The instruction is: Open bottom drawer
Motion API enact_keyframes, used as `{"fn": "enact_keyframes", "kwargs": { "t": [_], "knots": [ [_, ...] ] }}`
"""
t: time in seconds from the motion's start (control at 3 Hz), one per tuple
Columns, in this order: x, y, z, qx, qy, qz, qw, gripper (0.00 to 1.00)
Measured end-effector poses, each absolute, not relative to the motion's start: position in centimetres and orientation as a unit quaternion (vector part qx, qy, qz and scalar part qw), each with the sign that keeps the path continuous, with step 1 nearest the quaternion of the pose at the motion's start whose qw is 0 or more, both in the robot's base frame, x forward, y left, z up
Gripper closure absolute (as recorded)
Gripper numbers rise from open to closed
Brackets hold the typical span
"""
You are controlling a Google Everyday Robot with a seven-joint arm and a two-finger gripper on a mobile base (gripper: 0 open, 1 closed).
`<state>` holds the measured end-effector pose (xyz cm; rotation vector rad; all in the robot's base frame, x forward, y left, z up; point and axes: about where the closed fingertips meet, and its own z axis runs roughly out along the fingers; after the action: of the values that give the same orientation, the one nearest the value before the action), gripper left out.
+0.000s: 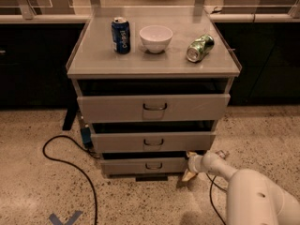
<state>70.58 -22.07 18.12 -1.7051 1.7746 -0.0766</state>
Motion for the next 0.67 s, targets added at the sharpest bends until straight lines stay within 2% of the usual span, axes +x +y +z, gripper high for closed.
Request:
{"fn": "enact_keyframes", "kwargs": {
  "t": [0.33,0.67],
  "knots": [
    [72.0,-20.6,14.2,-0.656,0.686,-0.012,0.316,0.00],
    [74.4,-22.1,15.2,-0.648,0.688,-0.034,0.326,0.00]
  ]
}}
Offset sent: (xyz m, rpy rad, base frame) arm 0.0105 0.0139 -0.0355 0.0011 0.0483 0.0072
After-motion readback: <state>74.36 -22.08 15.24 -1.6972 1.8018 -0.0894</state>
